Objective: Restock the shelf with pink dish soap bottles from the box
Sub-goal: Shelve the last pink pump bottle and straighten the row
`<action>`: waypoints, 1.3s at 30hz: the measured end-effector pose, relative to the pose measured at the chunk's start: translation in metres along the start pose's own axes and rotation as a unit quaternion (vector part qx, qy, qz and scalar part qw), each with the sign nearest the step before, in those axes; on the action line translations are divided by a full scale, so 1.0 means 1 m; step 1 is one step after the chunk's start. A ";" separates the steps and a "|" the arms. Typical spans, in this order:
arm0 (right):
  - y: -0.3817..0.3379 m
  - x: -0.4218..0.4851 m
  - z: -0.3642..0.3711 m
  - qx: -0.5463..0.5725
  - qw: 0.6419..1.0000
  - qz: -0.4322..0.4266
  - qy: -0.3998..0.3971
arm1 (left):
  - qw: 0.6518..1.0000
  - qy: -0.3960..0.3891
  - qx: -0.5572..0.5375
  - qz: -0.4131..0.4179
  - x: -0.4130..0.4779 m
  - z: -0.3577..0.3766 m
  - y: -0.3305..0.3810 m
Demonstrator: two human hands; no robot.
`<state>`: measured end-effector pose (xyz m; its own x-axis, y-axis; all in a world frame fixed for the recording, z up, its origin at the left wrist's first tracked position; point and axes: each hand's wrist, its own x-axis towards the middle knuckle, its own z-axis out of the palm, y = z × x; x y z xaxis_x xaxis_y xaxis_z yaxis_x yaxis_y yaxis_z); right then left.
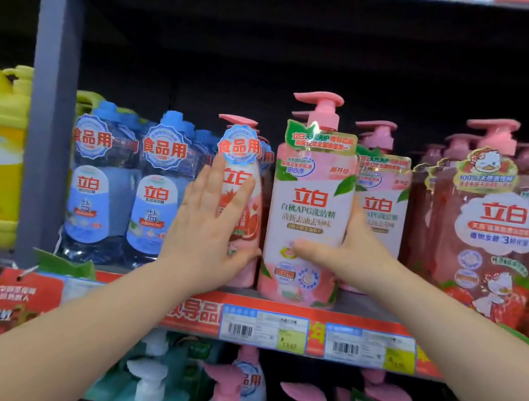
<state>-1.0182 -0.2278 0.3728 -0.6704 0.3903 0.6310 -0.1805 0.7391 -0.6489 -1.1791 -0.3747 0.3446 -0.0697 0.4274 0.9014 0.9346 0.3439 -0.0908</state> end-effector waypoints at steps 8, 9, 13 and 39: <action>0.014 -0.006 0.002 -0.001 1.000 -0.021 -0.019 | 1.000 0.016 0.010 -0.003 -0.001 0.001 0.002; 0.014 -0.006 0.003 0.000 1.000 -0.024 -0.018 | 1.000 0.015 0.010 -0.005 -0.001 0.001 0.002; 0.016 -0.004 0.005 -0.004 1.000 -0.021 0.013 | 1.000 0.014 0.011 -0.006 0.000 0.000 0.002; -0.017 -0.020 0.004 -0.221 0.972 0.069 0.038 | 0.996 -0.072 0.027 -0.047 0.003 -0.019 0.019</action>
<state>-1.0046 -0.2509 0.3695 -0.6085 0.5295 0.5912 0.2461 0.8341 -0.4937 -1.1549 -0.3825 0.3536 -0.2090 0.5056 0.8371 0.9016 0.4312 -0.0354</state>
